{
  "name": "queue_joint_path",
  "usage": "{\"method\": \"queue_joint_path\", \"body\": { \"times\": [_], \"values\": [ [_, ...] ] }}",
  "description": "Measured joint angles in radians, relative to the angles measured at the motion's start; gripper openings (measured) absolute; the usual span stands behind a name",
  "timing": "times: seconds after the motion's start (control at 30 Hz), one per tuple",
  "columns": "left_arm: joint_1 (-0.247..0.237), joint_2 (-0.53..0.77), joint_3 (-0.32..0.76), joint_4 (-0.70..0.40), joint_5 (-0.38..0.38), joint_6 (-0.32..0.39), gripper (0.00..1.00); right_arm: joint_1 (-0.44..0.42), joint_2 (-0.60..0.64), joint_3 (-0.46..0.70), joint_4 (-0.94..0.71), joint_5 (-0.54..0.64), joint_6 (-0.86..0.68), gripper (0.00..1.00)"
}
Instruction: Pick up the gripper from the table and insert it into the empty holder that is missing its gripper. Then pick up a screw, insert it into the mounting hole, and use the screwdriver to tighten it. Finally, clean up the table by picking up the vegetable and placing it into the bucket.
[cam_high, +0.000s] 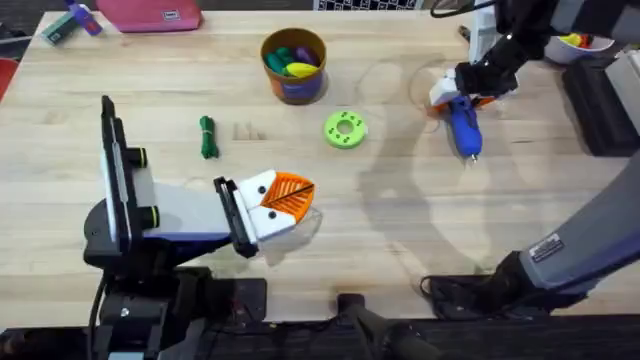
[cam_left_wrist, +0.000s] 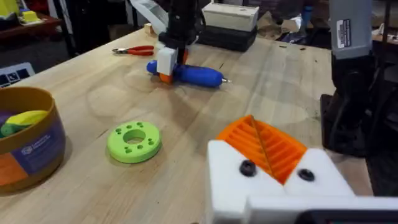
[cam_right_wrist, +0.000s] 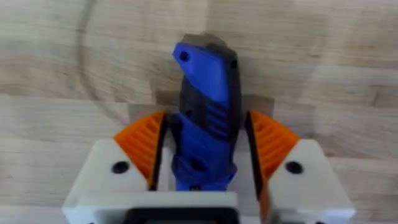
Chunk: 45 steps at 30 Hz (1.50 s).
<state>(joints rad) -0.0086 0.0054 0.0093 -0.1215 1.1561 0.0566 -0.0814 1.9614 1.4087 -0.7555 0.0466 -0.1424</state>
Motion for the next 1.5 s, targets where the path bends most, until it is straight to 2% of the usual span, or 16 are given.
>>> {"method": "queue_joint_path", "body": {
  "times": [0.07, 0.1, 0.13, 0.17, 0.2, 0.4, 0.57, 0.6, 0.63, 0.7, 0.83, 1.0, 1.27, 1.37, 1.5],
  "values": [
    [0.000, 0.000, 0.000, 0.000, 0.000, 0.000, 0.009, 0.001, 0.007, 0.007, -0.011, -0.003, -0.004, 0.633],
    [0.000, 0.000, 0.000, 0.000, 0.000, 0.000, 0.009, 0.001, 0.017, 0.020, -0.022, 0.005, -0.017, 0.292],
    [0.000, 0.000, 0.000, 0.000, 0.000, 0.000, 0.009, 0.001, 0.022, 0.023, -0.019, 0.010, -0.025, 0.164],
    [0.000, 0.000, 0.000, 0.000, 0.000, 0.000, 0.009, 0.000, 0.027, 0.025, -0.018, 0.014, -0.028, 0.051],
    [0.000, 0.000, 0.000, 0.000, 0.000, 0.000, 0.009, 0.000, 0.029, 0.028, -0.017, 0.013, -0.030, 0.026],
    [0.000, 0.000, 0.000, 0.000, 0.000, 0.000, 0.009, 0.001, 0.031, 0.033, -0.032, 0.016, -0.040, 0.024],
    [0.000, 0.000, 0.000, 0.000, 0.000, 0.000, 0.009, 0.011, 0.038, 0.061, -0.130, 0.015, -0.028, 0.024],
    [0.000, 0.000, 0.000, 0.000, 0.000, 0.000, 0.009, 0.016, 0.039, 0.075, -0.160, 0.014, -0.021, 0.024],
    [0.000, 0.000, 0.000, 0.000, 0.000, 0.000, 0.009, 0.040, 0.035, 0.136, -0.218, 0.010, -0.004, 0.024],
    [0.000, 0.000, 0.000, 0.000, 0.000, 0.000, 0.009, 0.060, 0.017, 0.182, -0.223, -0.007, 0.003, 0.024],
    [0.000, 0.000, 0.000, 0.000, 0.000, 0.000, 0.009, 0.104, -0.080, 0.247, -0.188, -0.076, 0.031, 0.024],
    [0.000, 0.000, 0.000, 0.000, 0.000, 0.000, 0.009, 0.152, -0.260, 0.270, -0.104, -0.158, 0.092, 0.024],
    [0.000, 0.000, 0.000, 0.000, 0.000, 0.000, 0.009, 0.265, -0.519, 0.272, -0.025, -0.198, 0.148, 0.024],
    [0.000, 0.000, 0.000, 0.000, 0.000, 0.000, 0.009, 0.327, -0.589, 0.261, 0.022, -0.205, 0.160, 0.024],
    [0.000, 0.000, 0.000, 0.000, 0.000, 0.000, 0.009, 0.409, -0.692, 0.179, 0.140, -0.215, 0.194, 0.024]
  ]
}}
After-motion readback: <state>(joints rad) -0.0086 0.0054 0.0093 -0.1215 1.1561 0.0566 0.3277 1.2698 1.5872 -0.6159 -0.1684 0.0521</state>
